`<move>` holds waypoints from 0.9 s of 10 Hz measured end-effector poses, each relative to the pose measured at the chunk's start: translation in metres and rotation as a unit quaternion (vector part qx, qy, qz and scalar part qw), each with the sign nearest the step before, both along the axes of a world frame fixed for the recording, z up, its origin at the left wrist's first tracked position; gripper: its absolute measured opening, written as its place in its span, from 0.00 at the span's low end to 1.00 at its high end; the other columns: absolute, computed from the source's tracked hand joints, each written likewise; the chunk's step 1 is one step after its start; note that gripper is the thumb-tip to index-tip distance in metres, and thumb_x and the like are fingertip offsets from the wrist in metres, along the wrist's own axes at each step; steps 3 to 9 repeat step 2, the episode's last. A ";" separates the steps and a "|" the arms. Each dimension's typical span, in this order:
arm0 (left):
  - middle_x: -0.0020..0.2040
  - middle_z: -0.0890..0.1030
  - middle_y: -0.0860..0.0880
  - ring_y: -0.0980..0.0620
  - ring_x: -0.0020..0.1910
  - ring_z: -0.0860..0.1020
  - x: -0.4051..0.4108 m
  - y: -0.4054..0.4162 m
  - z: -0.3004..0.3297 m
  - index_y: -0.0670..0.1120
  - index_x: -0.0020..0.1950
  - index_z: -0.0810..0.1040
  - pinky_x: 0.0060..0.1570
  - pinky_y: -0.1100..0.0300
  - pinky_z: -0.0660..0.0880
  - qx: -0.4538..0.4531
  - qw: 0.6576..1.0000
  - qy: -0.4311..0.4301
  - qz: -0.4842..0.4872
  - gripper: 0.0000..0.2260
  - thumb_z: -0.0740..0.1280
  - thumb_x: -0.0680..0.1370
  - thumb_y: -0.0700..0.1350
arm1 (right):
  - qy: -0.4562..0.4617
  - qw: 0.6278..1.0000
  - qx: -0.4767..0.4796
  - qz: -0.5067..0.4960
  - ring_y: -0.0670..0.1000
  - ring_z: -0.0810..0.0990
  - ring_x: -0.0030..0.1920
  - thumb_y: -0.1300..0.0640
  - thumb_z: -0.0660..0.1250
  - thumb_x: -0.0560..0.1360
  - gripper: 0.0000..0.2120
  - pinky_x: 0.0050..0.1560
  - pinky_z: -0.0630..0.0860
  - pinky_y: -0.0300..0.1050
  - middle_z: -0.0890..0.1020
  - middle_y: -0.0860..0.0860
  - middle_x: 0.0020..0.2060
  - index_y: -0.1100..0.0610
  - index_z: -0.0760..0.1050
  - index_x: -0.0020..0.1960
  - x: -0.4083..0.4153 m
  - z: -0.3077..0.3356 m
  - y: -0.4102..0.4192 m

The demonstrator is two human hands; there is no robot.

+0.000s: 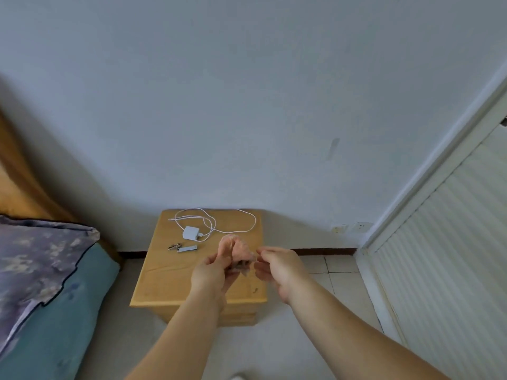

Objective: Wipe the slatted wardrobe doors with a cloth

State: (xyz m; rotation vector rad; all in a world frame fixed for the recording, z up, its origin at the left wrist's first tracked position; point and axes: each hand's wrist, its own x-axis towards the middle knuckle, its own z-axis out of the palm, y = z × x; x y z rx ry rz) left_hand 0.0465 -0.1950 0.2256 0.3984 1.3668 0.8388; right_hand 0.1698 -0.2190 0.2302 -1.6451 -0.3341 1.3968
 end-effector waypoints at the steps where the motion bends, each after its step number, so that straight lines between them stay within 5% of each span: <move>1: 0.51 0.75 0.45 0.53 0.32 0.74 -0.004 0.043 -0.005 0.45 0.71 0.65 0.33 0.60 0.74 -0.010 0.994 0.094 -0.052 0.23 0.64 0.77 0.36 | -0.027 0.999 -0.030 -0.022 0.52 0.77 0.40 0.63 0.60 0.79 0.08 0.48 0.78 0.50 0.78 0.54 0.38 0.60 0.77 0.54 0.004 -0.004 0.032; 2: 0.58 0.73 0.43 0.55 0.28 0.76 -0.009 0.072 0.001 0.45 0.74 0.58 0.26 0.63 0.72 -0.016 0.989 0.126 -0.077 0.26 0.60 0.78 0.34 | -0.029 0.997 -0.048 -0.055 0.50 0.74 0.36 0.65 0.58 0.79 0.08 0.41 0.77 0.43 0.75 0.54 0.36 0.60 0.76 0.52 0.014 -0.003 0.051; 9: 0.58 0.73 0.43 0.55 0.28 0.76 -0.009 0.072 0.001 0.45 0.74 0.58 0.26 0.63 0.72 -0.016 0.989 0.126 -0.077 0.26 0.60 0.78 0.34 | -0.029 0.997 -0.048 -0.055 0.50 0.74 0.36 0.65 0.58 0.79 0.08 0.41 0.77 0.43 0.75 0.54 0.36 0.60 0.76 0.52 0.014 -0.003 0.051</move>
